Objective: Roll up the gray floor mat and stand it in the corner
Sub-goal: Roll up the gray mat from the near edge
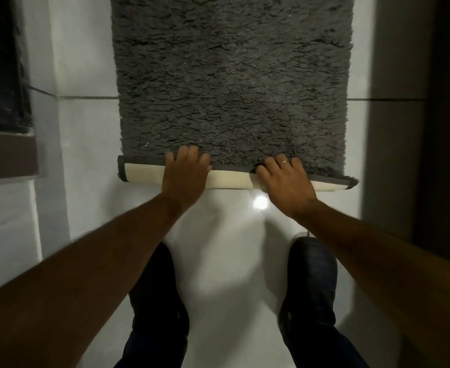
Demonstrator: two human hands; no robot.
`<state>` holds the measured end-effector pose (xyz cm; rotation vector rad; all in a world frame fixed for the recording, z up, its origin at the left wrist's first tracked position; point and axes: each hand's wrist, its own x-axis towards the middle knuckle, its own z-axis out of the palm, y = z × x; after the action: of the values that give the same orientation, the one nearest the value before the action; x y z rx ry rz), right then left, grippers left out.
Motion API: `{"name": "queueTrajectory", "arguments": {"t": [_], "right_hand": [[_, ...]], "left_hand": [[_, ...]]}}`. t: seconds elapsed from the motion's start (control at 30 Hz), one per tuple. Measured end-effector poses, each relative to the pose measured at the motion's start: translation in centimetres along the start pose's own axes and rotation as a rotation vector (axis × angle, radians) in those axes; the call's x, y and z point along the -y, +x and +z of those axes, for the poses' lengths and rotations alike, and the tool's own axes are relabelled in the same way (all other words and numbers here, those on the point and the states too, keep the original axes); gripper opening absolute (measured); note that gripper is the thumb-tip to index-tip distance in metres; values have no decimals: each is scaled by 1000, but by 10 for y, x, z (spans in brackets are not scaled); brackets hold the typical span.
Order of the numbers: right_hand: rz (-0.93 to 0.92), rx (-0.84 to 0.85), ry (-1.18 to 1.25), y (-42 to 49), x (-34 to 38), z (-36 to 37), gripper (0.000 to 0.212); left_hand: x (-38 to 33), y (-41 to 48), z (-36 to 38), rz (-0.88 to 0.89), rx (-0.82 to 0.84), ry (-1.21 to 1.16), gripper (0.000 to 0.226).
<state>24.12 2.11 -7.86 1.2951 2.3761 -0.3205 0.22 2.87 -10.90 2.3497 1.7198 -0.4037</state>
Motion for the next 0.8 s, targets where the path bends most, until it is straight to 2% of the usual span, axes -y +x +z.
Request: {"name": "queueTrajectory", "arguments": {"t": [0.07, 0.13, 0.2, 0.3, 0.33, 0.4, 0.47, 0.57, 0.7, 0.8], "right_hand": [[-12, -38, 7, -3, -1, 5, 35], [-41, -20, -48, -6, -4, 9, 47], [-60, -19, -65, -5, -9, 10, 50], [-87, -12, 31, 4, -14, 9, 49], [-90, 4, 72, 5, -15, 8, 49], [-85, 24, 153, 7, -19, 8, 48], [-75, 20, 244, 9, -24, 6, 44], [-20, -12, 379, 15, -35, -5, 34], [75, -138, 228, 25, -39, -14, 34], [106, -229, 181, 27, -38, -17, 32]], "left_hand": [[-1, -1, 3, -42, 2, -15, 18], [-4, -4, 3, -115, -14, -74, 18], [-5, -7, 2, -131, -81, -118, 19], [-4, -20, 3, 117, -138, -27, 32], [-1, -25, 4, 196, -117, -4, 42], [2, -30, 4, 238, -28, 58, 59], [3, -26, -1, 197, 25, 74, 54], [11, -4, -13, 148, 92, -139, 39], [25, 23, -30, 82, 76, -348, 29], [20, 29, -34, 9, -40, -172, 19]]}}
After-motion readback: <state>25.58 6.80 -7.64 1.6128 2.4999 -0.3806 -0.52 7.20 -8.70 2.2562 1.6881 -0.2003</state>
